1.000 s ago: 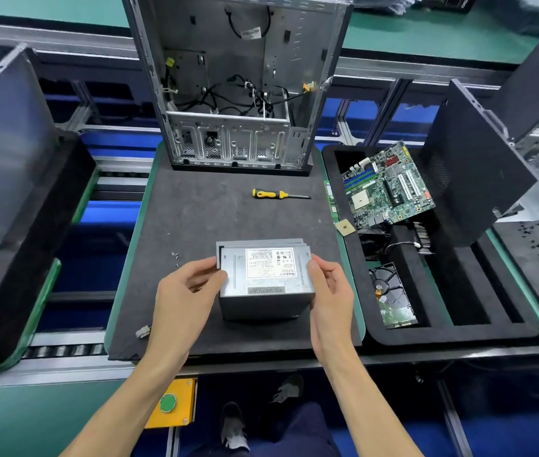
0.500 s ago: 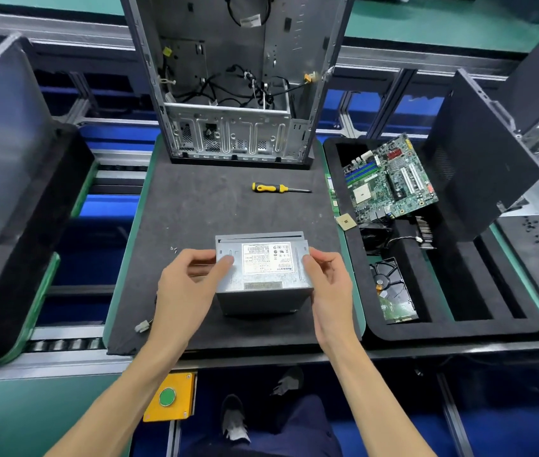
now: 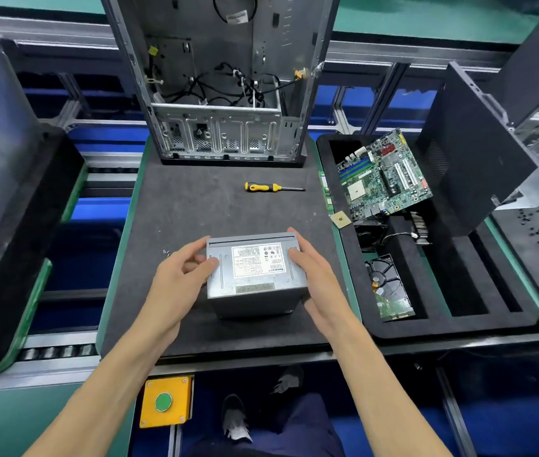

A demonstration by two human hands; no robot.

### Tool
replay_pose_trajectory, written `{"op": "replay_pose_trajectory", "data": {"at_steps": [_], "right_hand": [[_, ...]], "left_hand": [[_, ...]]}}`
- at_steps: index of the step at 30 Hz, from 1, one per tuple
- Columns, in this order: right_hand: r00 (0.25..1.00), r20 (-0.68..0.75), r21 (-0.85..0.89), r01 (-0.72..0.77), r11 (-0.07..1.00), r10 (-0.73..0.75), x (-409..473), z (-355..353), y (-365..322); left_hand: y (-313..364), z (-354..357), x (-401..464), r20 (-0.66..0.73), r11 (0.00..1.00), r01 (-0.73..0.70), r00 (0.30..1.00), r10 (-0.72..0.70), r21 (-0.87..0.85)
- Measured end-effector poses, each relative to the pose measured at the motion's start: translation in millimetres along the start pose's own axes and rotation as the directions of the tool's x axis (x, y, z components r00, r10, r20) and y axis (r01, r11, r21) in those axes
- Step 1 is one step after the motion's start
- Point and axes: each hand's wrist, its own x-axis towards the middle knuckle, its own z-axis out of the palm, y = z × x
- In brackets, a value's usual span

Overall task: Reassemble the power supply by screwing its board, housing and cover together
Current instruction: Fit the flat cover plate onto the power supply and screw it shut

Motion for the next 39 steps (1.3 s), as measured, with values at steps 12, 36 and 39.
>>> {"op": "replay_pose_trajectory", "data": {"at_steps": [12, 36, 39], "right_hand": [[0.947, -0.149, -0.204, 0.253, 0.946, -0.285, 16, 12, 14], [0.991, -0.049, 0.321, 0.136, 0.937, -0.127, 16, 5, 14], [0.985, -0.004, 0.261, 0.167, 0.951, -0.172, 19, 4, -22]], "left_hand": [[6, -3, -6, 0.199, 0.73, -0.409, 0.911, 0.361, 0.547], [119, -4, 17, 0.222, 0.743, -0.486, 0.873, 0.434, 0.461], [109, 1, 19, 0.168, 0.879, -0.441, 0.895, 0.414, 0.183]]}}
